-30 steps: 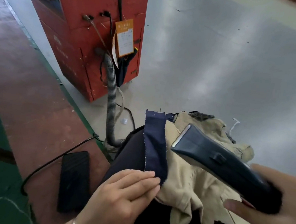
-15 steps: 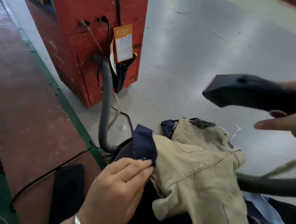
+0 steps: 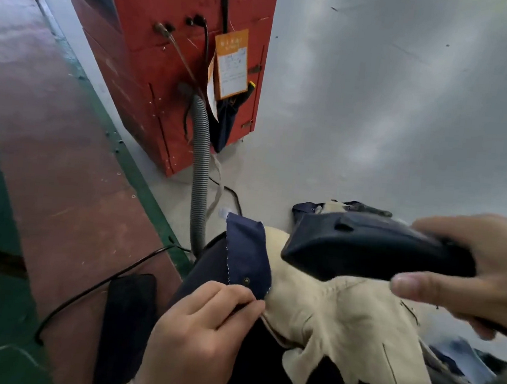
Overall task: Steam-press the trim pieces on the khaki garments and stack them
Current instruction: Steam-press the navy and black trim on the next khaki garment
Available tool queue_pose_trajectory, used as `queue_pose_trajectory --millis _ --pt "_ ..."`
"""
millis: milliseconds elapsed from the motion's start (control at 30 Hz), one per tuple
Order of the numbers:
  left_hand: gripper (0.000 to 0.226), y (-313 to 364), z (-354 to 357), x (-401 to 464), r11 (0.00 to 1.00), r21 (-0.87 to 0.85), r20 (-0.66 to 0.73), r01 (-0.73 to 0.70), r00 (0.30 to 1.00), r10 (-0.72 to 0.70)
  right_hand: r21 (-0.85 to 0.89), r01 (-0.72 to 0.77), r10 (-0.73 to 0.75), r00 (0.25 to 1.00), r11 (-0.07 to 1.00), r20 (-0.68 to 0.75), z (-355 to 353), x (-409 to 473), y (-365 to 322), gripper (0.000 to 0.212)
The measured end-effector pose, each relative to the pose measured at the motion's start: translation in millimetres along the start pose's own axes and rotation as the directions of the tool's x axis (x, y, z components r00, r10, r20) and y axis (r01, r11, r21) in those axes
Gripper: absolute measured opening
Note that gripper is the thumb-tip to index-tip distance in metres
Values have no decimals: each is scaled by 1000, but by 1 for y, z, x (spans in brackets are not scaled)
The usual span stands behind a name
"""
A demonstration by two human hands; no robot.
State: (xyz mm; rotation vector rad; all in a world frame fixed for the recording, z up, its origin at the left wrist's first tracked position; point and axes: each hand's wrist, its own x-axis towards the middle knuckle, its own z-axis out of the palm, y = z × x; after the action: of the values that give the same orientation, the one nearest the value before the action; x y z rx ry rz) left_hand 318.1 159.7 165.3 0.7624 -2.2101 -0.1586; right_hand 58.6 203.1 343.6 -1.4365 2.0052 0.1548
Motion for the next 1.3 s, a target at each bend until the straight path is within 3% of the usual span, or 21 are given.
queue_pose_trajectory --millis 33,100,167,367,700,867,1033,1167,1300 --pt "13 0 -2 1 1000 -2 20 1 1000 0 -17 20 -21 999 1000 -25 15 3 -22 88" --pt "18 2 -3 -5 1000 -4 28 -28 999 28 -14 21 -20 997 1000 80 43 -7 -32 92" --pt "20 5 -7 -9 999 -27 38 -43 998 44 26 14 -12 997 1000 -79 54 -1 -34 88" --pt "20 5 -13 -16 995 -80 75 -67 994 73 -4 -5 4 988 1000 -153 90 6 -45 63" --pt "20 8 -10 -13 985 -149 147 -82 984 104 43 2 8 976 999 -216 62 64 -50 53" --pt "22 31 -8 -33 992 -80 319 -102 940 123 55 -103 112 973 993 -204 42 97 -46 58" --pt "21 36 -9 -40 994 12 342 -109 934 98 109 58 -26 960 992 -279 34 37 -20 69" --pt "20 37 -3 -39 994 -1 356 -107 929 100 87 52 -26 959 995 -283 63 -13 -16 75" --pt "19 40 3 -38 995 20 349 -95 933 82 -156 0 -31 980 988 -195 96 -18 -18 99"
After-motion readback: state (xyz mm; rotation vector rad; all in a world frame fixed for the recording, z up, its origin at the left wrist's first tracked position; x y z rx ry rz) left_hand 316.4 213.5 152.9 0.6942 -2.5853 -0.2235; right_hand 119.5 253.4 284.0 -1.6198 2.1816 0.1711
